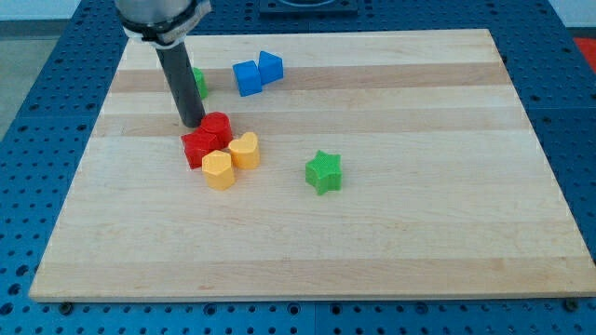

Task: Push the green circle into the blue cube

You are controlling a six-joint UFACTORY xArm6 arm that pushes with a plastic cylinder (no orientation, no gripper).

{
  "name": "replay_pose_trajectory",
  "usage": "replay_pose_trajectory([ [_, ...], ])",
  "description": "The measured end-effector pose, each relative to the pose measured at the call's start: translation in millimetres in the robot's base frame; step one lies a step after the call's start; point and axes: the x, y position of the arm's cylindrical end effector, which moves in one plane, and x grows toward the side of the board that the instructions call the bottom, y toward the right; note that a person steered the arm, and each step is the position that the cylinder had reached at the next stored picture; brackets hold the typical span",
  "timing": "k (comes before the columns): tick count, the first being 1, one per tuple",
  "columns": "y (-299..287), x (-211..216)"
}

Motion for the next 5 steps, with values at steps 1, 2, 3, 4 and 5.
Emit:
replay_pose_trajectory([
  [1,11.1,10.9],
  [2,30.6,12.1],
  [3,52.2,12.1],
  [4,36.7,5.9],
  [5,-41.1,-4.5],
])
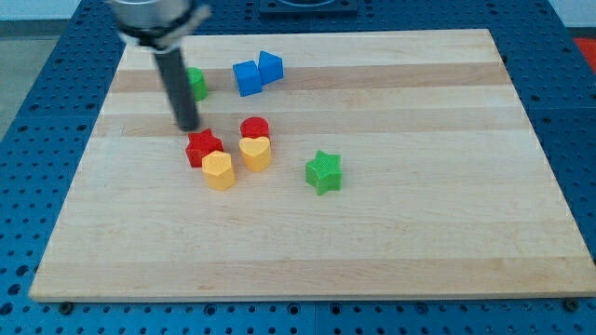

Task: Push the green circle into the blue cube

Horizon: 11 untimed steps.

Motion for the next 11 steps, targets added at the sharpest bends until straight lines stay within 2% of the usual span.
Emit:
replay_pose_trajectory([
  [1,-94.3,-7.9],
  [2,-105.0,-11.9],
  [4,-105.2,-75.1],
  [5,5.9,-72.4],
  [6,78.0,-59.7],
  [7,69.5,-59.7],
  [9,-101.2,-58.9],
  [10,-104.9,-58.4],
  [11,-8.9,-30.2],
])
